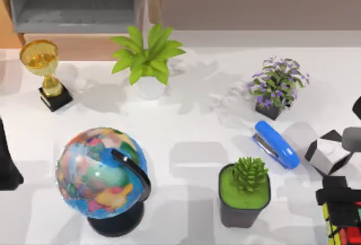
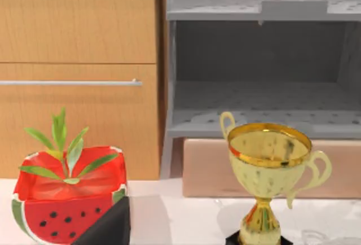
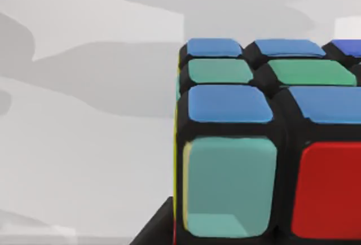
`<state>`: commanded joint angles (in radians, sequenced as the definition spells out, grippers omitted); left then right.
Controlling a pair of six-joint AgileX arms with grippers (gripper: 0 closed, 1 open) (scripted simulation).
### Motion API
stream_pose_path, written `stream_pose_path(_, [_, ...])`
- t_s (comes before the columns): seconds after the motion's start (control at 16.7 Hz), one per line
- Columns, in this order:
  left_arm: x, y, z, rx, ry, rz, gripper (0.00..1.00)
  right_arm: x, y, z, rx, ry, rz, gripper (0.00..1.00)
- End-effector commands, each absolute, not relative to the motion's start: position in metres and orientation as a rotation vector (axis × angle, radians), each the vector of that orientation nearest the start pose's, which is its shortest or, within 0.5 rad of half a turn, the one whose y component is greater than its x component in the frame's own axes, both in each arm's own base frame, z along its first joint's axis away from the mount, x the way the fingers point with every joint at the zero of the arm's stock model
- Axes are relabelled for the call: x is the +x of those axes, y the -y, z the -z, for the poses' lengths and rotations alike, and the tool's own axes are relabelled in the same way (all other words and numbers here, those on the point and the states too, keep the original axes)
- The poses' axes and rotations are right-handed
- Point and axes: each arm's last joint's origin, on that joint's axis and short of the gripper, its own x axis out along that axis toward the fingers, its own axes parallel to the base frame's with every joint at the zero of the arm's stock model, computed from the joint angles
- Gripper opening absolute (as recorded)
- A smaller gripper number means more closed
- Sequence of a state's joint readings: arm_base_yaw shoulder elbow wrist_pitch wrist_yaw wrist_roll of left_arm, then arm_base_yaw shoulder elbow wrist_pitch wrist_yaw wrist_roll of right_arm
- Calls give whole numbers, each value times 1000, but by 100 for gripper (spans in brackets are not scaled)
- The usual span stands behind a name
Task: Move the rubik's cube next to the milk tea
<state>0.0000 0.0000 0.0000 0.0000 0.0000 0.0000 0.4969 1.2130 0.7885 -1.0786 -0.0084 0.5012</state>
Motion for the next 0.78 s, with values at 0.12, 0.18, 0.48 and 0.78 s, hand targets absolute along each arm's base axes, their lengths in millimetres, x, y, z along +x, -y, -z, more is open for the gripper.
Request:
stream_pose_path(0.12, [106,1,-160,0,0,0,100,155,-89,-195,9,-1563,-3,0])
stream_pose_path(0.18, [106,1,-160,0,0,0,100,154,-88,-194,6,-1567,-1,0])
stream_pose_path(0.48, [106,1,-160,0,0,0,100,155,-88,-194,11,-1569,1,0])
stream_pose_path(0.78, [106,1,-160,0,0,0,100,155,-90,-195,21,-1554,-15,0])
